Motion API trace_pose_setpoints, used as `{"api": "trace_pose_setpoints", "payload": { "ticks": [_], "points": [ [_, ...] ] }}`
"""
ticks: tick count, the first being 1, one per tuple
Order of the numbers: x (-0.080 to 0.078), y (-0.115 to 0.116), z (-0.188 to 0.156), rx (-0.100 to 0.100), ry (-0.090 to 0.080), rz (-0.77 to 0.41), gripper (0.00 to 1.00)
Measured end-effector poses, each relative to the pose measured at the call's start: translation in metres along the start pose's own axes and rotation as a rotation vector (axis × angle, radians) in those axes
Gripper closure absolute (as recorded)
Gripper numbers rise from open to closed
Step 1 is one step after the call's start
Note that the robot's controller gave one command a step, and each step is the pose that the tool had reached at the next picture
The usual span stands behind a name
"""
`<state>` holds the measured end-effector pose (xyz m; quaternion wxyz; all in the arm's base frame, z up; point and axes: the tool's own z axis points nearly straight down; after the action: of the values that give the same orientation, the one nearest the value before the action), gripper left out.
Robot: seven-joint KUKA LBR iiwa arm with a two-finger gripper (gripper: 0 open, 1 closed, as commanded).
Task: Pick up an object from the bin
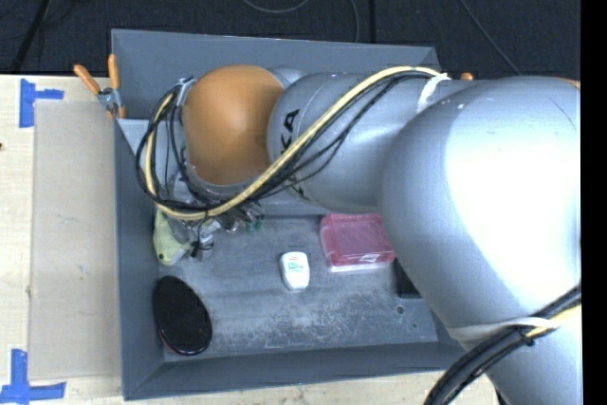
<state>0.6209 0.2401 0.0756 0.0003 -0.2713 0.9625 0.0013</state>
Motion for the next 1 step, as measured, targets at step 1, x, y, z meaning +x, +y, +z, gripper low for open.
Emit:
{"api": "trace_pose_setpoints", "payload": {
  "ticks": [1],
  "points": [
    [0.0022,0.0010,-0.0173,-0.002,0.008,0.000,1.00]
  ]
}}
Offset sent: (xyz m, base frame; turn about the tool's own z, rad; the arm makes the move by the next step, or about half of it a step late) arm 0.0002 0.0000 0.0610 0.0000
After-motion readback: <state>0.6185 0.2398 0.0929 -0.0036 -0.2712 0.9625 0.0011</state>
